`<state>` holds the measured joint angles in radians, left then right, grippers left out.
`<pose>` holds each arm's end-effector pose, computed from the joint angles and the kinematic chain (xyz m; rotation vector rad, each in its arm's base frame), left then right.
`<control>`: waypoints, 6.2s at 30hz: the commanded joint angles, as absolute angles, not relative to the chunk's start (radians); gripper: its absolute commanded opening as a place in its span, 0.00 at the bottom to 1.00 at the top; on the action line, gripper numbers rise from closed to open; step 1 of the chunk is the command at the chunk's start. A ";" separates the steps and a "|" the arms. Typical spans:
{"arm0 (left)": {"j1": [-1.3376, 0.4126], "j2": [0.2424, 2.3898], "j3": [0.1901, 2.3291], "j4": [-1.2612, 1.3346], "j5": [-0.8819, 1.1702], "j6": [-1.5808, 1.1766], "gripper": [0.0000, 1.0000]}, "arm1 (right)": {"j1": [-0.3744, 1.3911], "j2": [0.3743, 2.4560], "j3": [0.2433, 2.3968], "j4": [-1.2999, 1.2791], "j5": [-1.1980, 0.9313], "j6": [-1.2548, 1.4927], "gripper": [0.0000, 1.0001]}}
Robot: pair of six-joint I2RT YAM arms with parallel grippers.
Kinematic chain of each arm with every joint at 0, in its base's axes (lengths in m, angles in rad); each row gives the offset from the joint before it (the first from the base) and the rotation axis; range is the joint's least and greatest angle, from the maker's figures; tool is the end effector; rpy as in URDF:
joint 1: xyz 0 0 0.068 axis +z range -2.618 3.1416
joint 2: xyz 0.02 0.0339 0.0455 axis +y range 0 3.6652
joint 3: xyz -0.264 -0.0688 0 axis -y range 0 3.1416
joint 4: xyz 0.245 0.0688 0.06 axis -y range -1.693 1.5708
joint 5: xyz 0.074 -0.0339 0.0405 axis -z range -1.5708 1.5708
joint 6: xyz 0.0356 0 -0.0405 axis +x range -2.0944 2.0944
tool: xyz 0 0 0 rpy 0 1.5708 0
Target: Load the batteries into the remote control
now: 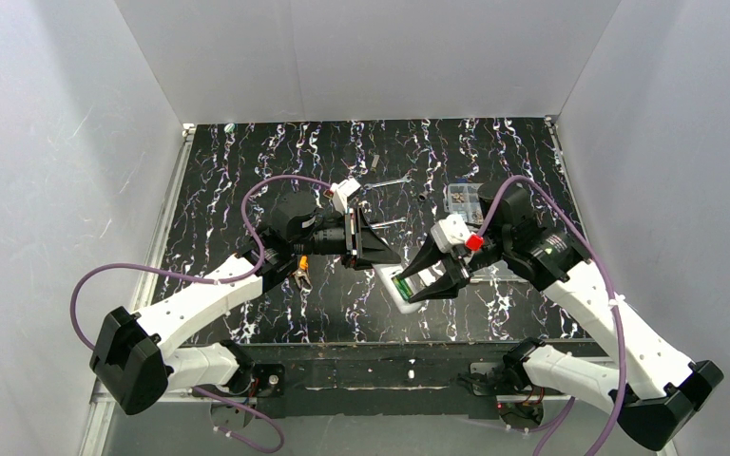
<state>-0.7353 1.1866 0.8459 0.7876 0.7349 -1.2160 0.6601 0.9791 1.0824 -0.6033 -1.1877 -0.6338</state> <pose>0.1787 -0.1938 0.3763 0.4733 1.4858 -2.0368 0.1274 0.1407 0.3757 -1.6506 0.9959 1.2221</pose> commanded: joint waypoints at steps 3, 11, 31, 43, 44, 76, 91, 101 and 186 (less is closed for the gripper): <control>-0.738 1.176 0.854 0.857 0.769 -1.225 0.00 | 0.653 0.994 1.078 -0.618 -1.236 -0.665 0.51; -0.738 1.190 0.858 0.879 0.773 -1.241 0.00 | 0.652 1.032 1.094 -0.705 -1.241 -0.729 0.50; -0.738 1.215 0.892 0.943 0.781 -1.301 0.00 | 0.633 1.045 1.059 -0.721 -1.245 -0.775 0.50; -0.738 1.220 0.905 0.948 0.784 -1.311 0.00 | 0.626 1.046 1.053 -0.752 -1.242 -0.811 0.56; -0.739 1.222 0.907 0.948 0.784 -1.312 0.00 | 0.626 1.047 1.052 -0.752 -1.241 -0.814 0.55; -0.738 1.225 0.999 1.074 0.793 -1.440 0.00 | 0.600 1.054 0.973 -0.530 -1.277 -0.709 0.43; -0.738 1.201 1.047 1.054 0.803 -1.436 0.00 | 0.566 1.172 1.007 -0.524 -1.345 -0.707 0.33; -0.738 1.202 1.056 1.061 0.804 -1.448 0.00 | 0.565 1.202 1.015 -0.508 -1.223 -0.702 0.18; -0.657 1.183 0.882 1.130 0.628 -1.216 0.00 | 0.563 0.577 0.691 -0.052 -0.350 1.047 0.79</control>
<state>-0.6674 1.2461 0.8742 1.0542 0.6125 -1.2366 0.5686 0.5694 0.7204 -0.1490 -0.2878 1.0050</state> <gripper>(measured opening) 0.250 0.826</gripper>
